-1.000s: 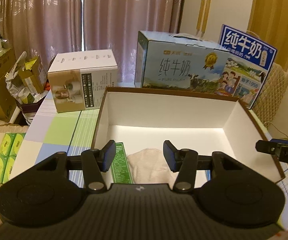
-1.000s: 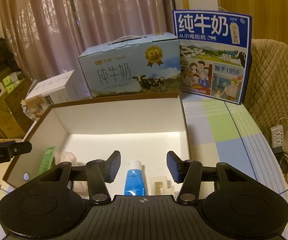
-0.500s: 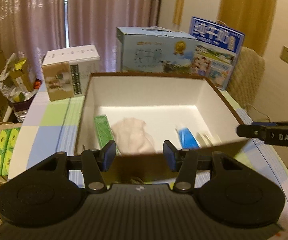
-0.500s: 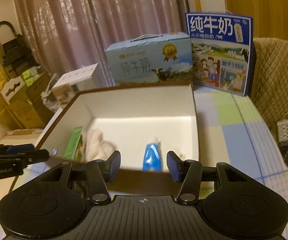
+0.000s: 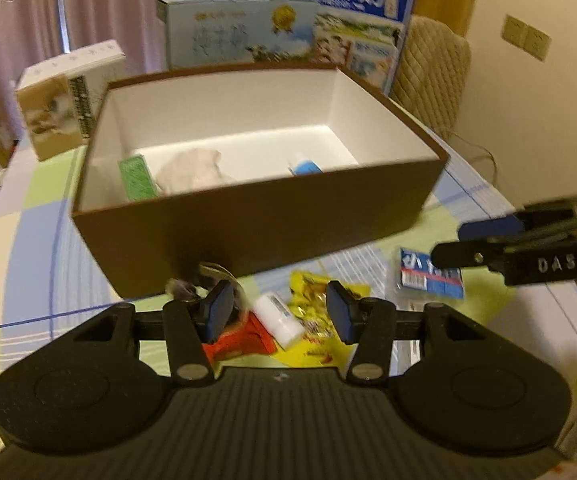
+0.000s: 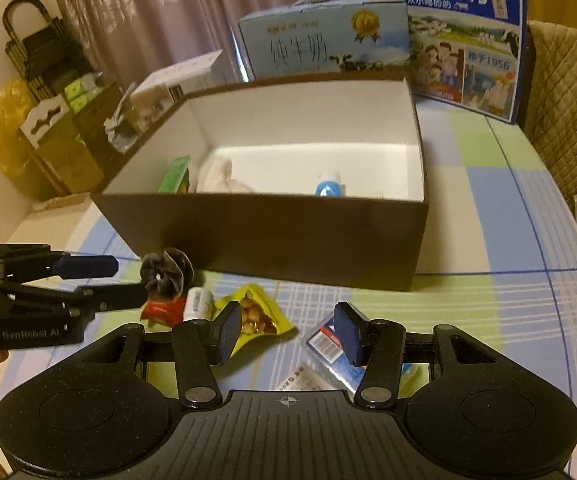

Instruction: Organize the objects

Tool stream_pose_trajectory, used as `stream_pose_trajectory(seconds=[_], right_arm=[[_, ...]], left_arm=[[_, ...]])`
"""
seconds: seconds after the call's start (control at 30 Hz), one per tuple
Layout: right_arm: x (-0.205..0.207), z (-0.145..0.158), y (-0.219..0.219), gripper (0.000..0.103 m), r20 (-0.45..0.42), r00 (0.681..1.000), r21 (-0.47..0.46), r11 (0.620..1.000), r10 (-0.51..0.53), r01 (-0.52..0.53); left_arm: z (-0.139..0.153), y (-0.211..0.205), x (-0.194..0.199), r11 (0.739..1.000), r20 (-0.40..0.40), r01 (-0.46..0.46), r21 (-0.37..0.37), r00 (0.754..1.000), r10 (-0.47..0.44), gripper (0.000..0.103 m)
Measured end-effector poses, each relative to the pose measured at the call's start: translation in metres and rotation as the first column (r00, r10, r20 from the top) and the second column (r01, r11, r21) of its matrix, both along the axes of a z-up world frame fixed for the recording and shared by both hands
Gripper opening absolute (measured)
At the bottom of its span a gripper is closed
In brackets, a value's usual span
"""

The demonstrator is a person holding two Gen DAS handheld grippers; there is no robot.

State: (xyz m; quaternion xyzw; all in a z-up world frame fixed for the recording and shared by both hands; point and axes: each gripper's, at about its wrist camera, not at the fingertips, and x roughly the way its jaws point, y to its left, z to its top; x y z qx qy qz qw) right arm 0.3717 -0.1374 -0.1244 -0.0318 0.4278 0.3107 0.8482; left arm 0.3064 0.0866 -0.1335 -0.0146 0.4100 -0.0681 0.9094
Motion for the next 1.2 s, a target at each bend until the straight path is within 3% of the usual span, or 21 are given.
stream_pose_trajectory(seconds=[0.4,0.7,0.93,1.03,1.2], right_arm=[[0.013,-0.020,-0.006,0.048,-0.066,0.998,-0.030,0.999,-0.018,0.016],[0.023,-0.023,-0.014,0.048,-0.088,0.994,-0.037,0.997,-0.065,0.062],[0.025,-0.025,-0.014,0.048,-0.097,0.992,-0.037,0.997,-0.076,0.073],[0.024,-0.026,-0.014,0.048,-0.101,0.992,-0.037,0.997,-0.076,0.073],[0.026,-0.027,-0.014,0.048,-0.110,0.991,-0.036,0.996,-0.079,0.076]], left_arm=[[-0.036,-0.015,0.010,0.981,-0.015,0.185,0.059,0.983,-0.184,0.045],[-0.054,-0.011,0.027,0.968,-0.012,0.240,0.071,0.971,-0.240,0.047],[-0.060,0.000,0.039,0.970,-0.011,0.238,0.049,0.971,-0.238,0.062],[-0.061,0.005,0.043,0.972,-0.010,0.236,0.005,0.972,-0.236,0.067],[-0.068,0.008,0.044,0.965,-0.045,0.257,-0.055,0.965,-0.259,0.067]])
